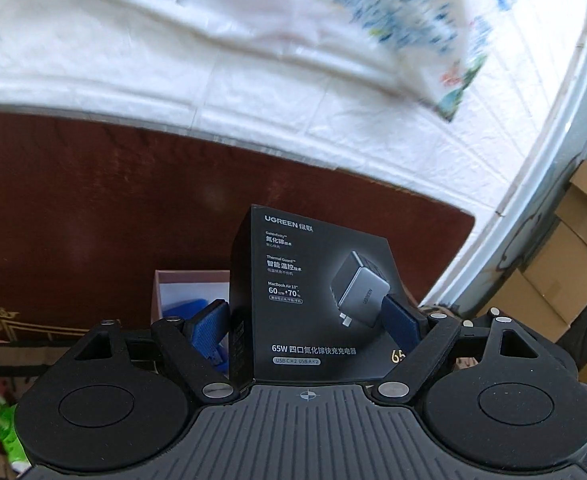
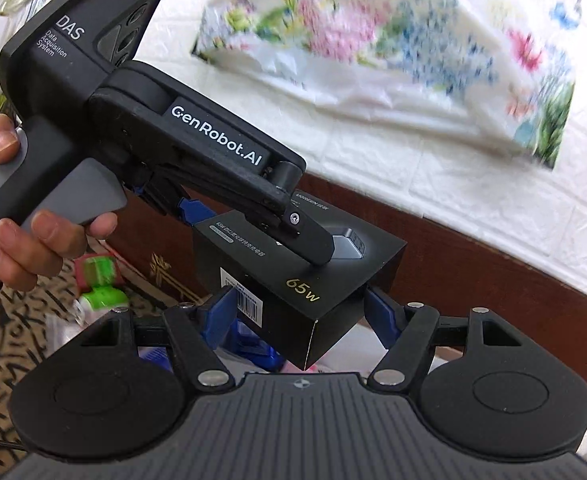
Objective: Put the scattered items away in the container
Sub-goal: 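Carry the charger box with the right gripper and drop it into the cardboard box, then withdraw the right gripper and reach toward the clear pink-printed bag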
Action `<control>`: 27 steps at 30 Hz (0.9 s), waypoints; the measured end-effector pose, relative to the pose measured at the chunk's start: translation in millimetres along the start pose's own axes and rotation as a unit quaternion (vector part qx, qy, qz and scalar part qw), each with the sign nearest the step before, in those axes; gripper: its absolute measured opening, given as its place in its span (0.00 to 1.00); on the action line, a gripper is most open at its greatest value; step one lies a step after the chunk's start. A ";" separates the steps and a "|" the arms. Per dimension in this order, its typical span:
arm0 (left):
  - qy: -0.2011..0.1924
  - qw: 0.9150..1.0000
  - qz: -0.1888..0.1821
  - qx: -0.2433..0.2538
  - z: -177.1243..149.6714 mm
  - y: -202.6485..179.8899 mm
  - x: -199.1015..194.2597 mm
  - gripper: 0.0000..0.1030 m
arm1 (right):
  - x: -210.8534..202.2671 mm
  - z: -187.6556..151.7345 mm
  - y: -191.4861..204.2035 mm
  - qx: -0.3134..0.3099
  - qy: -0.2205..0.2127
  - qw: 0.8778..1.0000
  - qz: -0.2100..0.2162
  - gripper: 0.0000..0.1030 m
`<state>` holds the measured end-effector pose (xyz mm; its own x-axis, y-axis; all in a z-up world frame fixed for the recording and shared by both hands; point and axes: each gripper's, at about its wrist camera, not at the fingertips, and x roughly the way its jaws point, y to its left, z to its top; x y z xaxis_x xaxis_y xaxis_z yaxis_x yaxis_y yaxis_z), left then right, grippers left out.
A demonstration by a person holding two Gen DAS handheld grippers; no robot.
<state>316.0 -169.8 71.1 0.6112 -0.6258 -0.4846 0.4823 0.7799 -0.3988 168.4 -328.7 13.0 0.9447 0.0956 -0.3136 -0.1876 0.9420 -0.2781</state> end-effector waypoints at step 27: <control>0.003 0.996 0.076 0.048 -33.5 2.6 -8.8 1.00 | -2.3 -5.7 -10.2 0.028 0.030 0.994 -0.098 0.99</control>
<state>290.9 -162.6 48.2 0.6783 -0.4998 -0.5387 0.4424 0.8631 -0.2437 166.7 -340.4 11.5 0.9438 -0.1084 -0.3121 0.0145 0.9573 -0.2887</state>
